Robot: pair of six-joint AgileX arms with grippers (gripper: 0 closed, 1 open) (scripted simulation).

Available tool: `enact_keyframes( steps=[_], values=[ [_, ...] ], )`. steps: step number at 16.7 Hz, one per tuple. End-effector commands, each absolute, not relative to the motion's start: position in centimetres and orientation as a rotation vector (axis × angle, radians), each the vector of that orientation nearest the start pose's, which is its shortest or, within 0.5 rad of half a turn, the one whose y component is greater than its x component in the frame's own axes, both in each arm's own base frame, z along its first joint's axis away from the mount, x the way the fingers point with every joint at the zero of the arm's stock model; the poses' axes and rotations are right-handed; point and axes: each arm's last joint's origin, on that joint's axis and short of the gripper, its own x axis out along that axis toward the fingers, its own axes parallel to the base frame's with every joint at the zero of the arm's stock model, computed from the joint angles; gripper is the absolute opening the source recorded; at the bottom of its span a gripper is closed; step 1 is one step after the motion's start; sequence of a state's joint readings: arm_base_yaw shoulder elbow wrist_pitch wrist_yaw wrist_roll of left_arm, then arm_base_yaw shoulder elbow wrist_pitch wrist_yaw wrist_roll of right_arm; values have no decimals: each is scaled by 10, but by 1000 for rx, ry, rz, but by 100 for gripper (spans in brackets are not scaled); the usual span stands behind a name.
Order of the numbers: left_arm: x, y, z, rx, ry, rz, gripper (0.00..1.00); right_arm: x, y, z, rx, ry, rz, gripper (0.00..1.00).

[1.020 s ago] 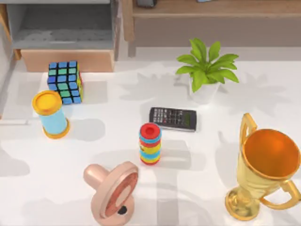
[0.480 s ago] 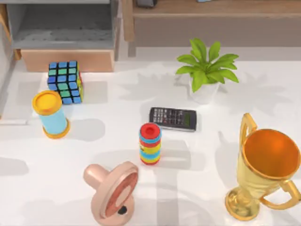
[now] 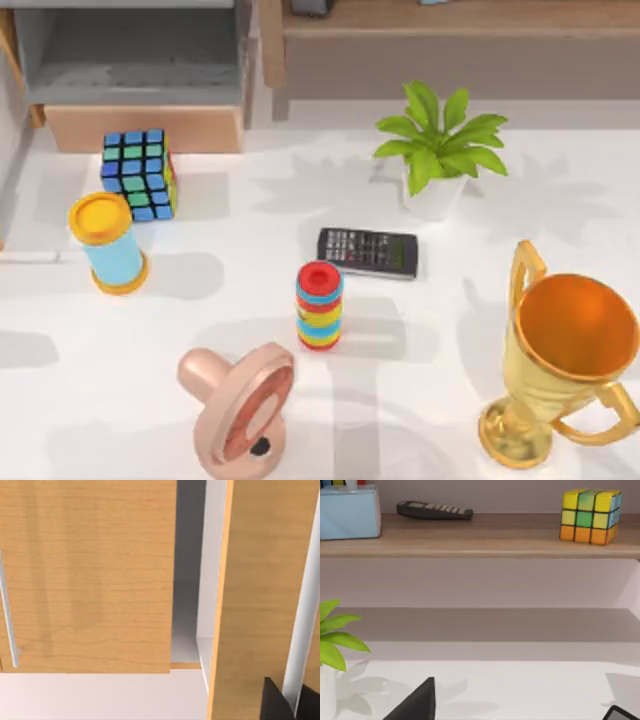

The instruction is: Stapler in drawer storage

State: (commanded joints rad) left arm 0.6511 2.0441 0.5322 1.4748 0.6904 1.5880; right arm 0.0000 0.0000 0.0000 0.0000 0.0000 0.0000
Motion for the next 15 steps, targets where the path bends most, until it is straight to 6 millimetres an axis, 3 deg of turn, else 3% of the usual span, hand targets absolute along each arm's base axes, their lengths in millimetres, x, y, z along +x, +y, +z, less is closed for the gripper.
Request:
enact_keyframes(
  steps=[6,11,15],
  values=[
    [314,174,92,1558,-3,-23,0,106,-1,160,0,0,0,100],
    [316,175,89,1549,9,-29,0,106,-1,160,0,0,0,100],
    [345,178,90,1555,10,-19,0,106,-1,160,0,0,0,100]
  ],
)
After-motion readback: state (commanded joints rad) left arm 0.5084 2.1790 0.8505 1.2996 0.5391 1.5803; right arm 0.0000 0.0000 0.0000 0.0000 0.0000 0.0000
